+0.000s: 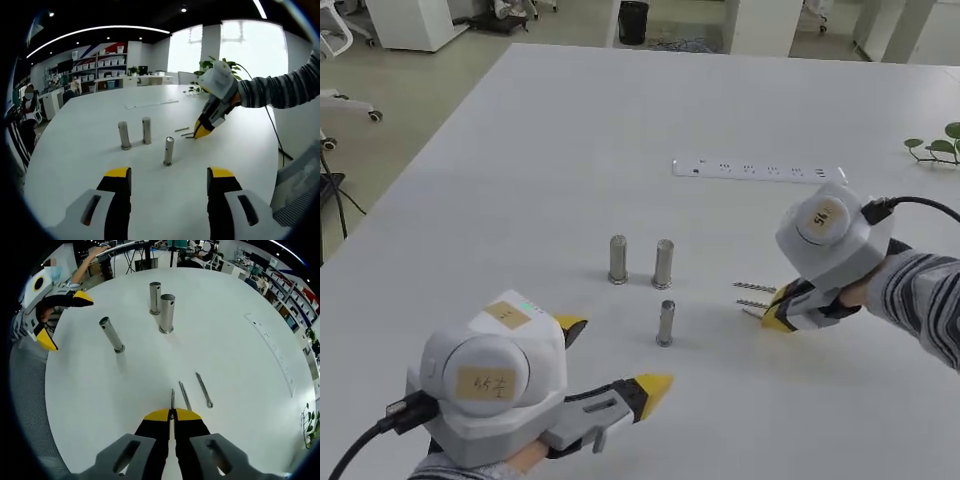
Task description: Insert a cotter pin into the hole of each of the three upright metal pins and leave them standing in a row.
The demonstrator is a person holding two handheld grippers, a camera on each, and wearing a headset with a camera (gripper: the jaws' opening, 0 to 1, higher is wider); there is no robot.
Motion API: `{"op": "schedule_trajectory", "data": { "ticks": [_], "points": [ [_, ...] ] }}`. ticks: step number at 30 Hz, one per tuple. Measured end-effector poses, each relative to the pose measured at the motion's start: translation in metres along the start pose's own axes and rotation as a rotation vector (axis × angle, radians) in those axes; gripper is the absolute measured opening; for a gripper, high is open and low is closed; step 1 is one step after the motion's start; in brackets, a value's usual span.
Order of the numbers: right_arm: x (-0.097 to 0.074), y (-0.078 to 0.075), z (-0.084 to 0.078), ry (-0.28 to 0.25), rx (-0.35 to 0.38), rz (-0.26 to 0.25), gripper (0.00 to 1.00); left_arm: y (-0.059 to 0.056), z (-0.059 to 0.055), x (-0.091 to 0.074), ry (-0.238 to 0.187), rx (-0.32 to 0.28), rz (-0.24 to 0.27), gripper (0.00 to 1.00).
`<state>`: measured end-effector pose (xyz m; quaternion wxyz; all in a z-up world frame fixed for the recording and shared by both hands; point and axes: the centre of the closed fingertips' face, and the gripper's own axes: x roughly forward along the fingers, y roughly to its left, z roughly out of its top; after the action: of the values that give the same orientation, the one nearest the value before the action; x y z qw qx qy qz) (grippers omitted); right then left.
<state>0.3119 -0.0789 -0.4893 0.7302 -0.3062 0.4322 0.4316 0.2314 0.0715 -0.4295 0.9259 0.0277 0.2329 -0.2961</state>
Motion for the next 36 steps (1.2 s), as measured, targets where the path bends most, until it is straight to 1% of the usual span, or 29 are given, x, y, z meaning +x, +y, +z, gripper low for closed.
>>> {"op": "schedule_trajectory", "data": {
  "ticks": [3,5,6,8,9,11,12,14,15,16,18,21,22,23,24,26,30,33,36],
  "points": [
    [-0.002,0.004,0.002,-0.021,-0.02,-0.001,0.0,0.0,-0.001,0.0,0.003,-0.001,-0.003,0.58],
    [-0.005,0.006,0.007,-0.055,-0.01,0.009,0.0,-0.001,-0.001,0.0,0.006,0.002,-0.009,0.55],
    [-0.006,0.007,0.007,-0.06,-0.004,0.009,0.0,-0.001,-0.001,0.0,0.009,0.004,-0.011,0.54],
    [-0.009,0.011,0.009,-0.077,-0.018,0.008,0.0,-0.003,-0.002,-0.001,0.019,0.018,-0.02,0.53],
    [-0.011,0.014,0.011,-0.087,-0.036,0.005,0.0,-0.003,-0.002,-0.001,0.023,0.033,-0.019,0.52],
    [-0.013,0.019,0.013,-0.099,-0.057,0.002,0.0,-0.004,-0.001,-0.001,0.025,0.04,-0.022,0.5],
    [-0.015,0.023,0.018,-0.127,-0.08,-0.001,0.0,-0.005,-0.001,0.0,0.024,0.039,-0.025,0.5],
    [-0.019,0.029,0.021,-0.147,-0.094,0.003,0.0,-0.007,0.001,0.0,0.021,0.04,-0.035,0.48],
    [-0.021,0.033,0.025,-0.166,-0.109,0.006,0.0,-0.009,0.002,0.0,0.021,0.046,-0.038,0.47],
    [-0.022,0.036,0.029,-0.19,-0.137,0.004,0.0,-0.01,0.002,0.0,0.022,0.05,-0.042,0.46],
    [-0.026,0.043,0.034,-0.218,-0.171,0.005,0.0,-0.013,0.004,0.0,0.021,0.055,-0.052,0.44],
    [-0.032,0.054,0.042,-0.247,-0.231,0.005,0.0,-0.017,0.006,0.001,0.017,0.053,-0.071,0.41],
    [-0.034,0.059,0.045,-0.262,-0.263,0.002,0.0,-0.019,0.007,0.001,0.014,0.051,-0.082,0.4],
    [-0.035,0.062,0.047,-0.268,-0.288,0.002,0.0,-0.02,0.008,0.001,0.013,0.047,-0.086,0.38],
    [-0.037,0.065,0.049,-0.27,-0.297,0.005,0.0,-0.021,0.009,0.001,0.012,0.045,-0.089,0.38],
    [-0.042,0.074,0.055,-0.294,-0.326,0.011,0.0,-0.023,0.011,0.001,0.01,0.034,-0.104,0.36],
    [-0.049,0.091,0.065,-0.33,-0.416,0.019,0.0,-0.027,0.014,0.0,-0.002,-0.004,-0.13,0.33],
    [-0.053,0.103,0.072,-0.352,-0.474,0.018,0.0,-0.034,0.017,0.0,-0.008,-0.05,-0.168,0.29],
    [-0.054,0.111,0.074,-0.352,-0.513,0.026,0.0,-0.037,0.018,-0.001,-0.013,-0.063,-0.18,0.25]
  ]
}}
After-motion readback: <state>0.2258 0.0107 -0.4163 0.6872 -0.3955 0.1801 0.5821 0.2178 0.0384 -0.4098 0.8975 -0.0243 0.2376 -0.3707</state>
